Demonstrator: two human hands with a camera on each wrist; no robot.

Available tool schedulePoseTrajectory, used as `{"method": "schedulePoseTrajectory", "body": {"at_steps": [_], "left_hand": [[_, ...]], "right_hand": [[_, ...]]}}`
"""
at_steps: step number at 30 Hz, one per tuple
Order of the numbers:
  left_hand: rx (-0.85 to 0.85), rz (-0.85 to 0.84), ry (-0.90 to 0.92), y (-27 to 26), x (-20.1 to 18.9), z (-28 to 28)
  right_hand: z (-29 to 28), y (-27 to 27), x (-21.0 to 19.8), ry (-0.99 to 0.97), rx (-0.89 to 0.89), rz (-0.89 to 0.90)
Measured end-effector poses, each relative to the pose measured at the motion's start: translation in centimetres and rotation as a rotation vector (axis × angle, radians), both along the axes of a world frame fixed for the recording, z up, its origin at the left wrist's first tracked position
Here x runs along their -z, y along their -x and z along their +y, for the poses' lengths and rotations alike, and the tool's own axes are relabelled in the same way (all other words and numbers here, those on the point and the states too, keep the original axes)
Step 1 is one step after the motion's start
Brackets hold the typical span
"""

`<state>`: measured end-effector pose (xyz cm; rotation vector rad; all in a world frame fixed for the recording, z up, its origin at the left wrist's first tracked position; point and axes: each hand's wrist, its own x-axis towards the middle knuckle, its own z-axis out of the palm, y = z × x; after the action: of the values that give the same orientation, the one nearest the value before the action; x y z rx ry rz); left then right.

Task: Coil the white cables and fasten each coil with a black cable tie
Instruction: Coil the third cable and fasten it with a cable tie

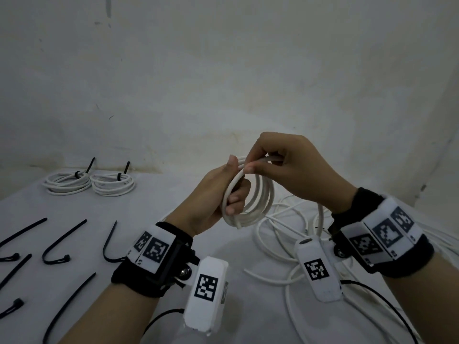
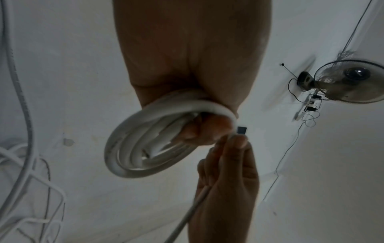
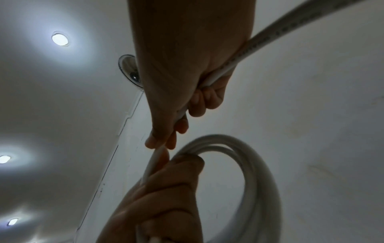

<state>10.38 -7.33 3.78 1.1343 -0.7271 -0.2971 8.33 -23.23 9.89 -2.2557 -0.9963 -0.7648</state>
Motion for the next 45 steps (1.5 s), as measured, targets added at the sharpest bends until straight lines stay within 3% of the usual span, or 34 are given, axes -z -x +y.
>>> {"method": "schedulePoseTrajectory", "body": {"at_steps": [4, 8, 14, 17, 21, 26, 28, 31, 37, 42, 45], "left_hand": [[0.078, 0.145, 0.071, 0.0, -0.2, 0.2], [-0.013, 0.14, 0.092, -0.2, 0.0, 0.7], [-0.093, 0.124, 0.126, -0.5, -0.5, 1.5], [-0.137, 0.144, 0.084, -0.5, -0.7, 1.5], [-0.378, -0.074, -0.104, -0.7, -0.7, 1.5], [-0.613, -0.372, -0.273, -1.1, -0.5, 2.3], [-0.66, -0.417, -0.321, -1.3, -0.3, 2.3], [-0.596, -0.32, -0.334, -1.5, -0.2, 2.3], [-0.297, 0.067, -0.203, -1.0, -0.7, 2.1], [-0.348, 0.143, -0.091, -0.9, -1.0, 1.3], [-0.399, 0.192, -0.011, -1.1, -1.0, 1.3]], "right_hand": [[-0.3, -1.2, 0.8, -0.11, 0.065, -0.041], [-0.2, -2.7, 2.0, -0.062, 0.119, -0.162], [0.6, -2.2, 2.7, 0.03, -0.015, 0.074], [0.7, -2.6, 2.6, 0.056, 0.031, 0.038], [0.5, -3.1, 2.3, 0.136, 0.107, -0.061], [0.6, -3.0, 2.4, 0.136, 0.176, 0.005], [0.8, -3.1, 2.5, 0.152, 0.19, 0.009], [1.0, -3.2, 2.5, 0.172, 0.188, -0.032], [1.1, -3.1, 2.6, 0.125, 0.167, -0.041], [1.1, -3.1, 2.6, 0.044, 0.142, 0.046], [0.4, -2.5, 2.8, -0.04, 0.122, 0.195]]}}
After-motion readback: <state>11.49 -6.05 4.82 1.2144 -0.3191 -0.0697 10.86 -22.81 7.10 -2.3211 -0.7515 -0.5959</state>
